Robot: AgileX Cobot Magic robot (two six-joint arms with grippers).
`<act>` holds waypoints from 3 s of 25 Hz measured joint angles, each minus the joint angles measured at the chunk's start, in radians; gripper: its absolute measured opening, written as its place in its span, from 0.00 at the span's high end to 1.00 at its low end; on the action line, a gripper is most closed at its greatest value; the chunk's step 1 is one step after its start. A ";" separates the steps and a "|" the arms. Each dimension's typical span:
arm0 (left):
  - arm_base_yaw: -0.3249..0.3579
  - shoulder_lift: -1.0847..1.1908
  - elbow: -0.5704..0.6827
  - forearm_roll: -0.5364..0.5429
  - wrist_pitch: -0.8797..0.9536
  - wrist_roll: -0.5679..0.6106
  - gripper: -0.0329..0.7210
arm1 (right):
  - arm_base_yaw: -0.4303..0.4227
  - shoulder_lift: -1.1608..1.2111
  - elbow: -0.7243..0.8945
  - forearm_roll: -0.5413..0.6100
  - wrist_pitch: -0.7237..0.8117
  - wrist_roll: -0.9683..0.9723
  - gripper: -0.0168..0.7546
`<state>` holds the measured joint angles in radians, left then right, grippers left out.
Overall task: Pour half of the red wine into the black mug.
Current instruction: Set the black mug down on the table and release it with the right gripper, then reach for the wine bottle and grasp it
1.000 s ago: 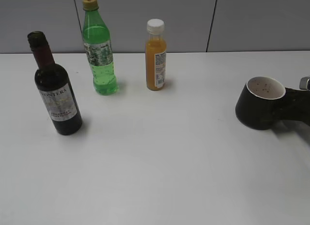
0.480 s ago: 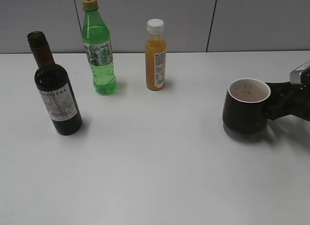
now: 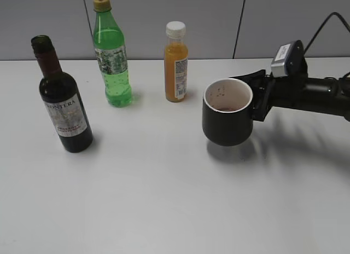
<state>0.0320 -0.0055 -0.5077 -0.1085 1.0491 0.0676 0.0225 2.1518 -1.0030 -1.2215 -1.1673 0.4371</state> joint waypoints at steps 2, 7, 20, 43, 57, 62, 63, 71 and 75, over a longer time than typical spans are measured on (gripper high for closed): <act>0.000 0.000 0.000 0.000 0.000 0.000 0.18 | 0.027 0.024 -0.061 -0.071 0.001 0.057 0.87; 0.000 0.000 0.000 0.000 0.000 0.000 0.18 | 0.111 0.070 -0.144 -0.128 -0.001 0.098 0.87; 0.000 0.000 0.000 0.000 0.000 0.000 0.18 | 0.192 0.180 -0.153 -0.046 0.001 0.059 0.87; 0.000 0.000 0.000 0.000 0.000 0.000 0.18 | 0.176 0.198 -0.155 -0.053 -0.034 0.045 0.75; 0.000 0.000 0.000 0.000 0.000 0.000 0.18 | 0.037 0.198 -0.124 -0.083 -0.044 0.059 0.64; 0.000 0.000 0.000 0.000 0.000 0.000 0.18 | -0.054 0.198 -0.124 -0.028 -0.044 0.087 0.40; 0.000 0.000 0.000 0.000 0.000 0.000 0.18 | -0.074 0.198 -0.124 -0.001 -0.044 0.087 0.35; 0.000 0.000 0.000 0.000 0.000 0.000 0.18 | -0.155 0.179 -0.121 0.430 -0.025 -0.034 0.26; 0.000 0.000 0.000 0.000 0.000 0.000 0.18 | -0.154 0.088 -0.121 0.608 0.224 -0.105 0.20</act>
<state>0.0320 -0.0055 -0.5077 -0.1085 1.0491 0.0676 -0.1317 2.2394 -1.1239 -0.6137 -0.9431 0.3326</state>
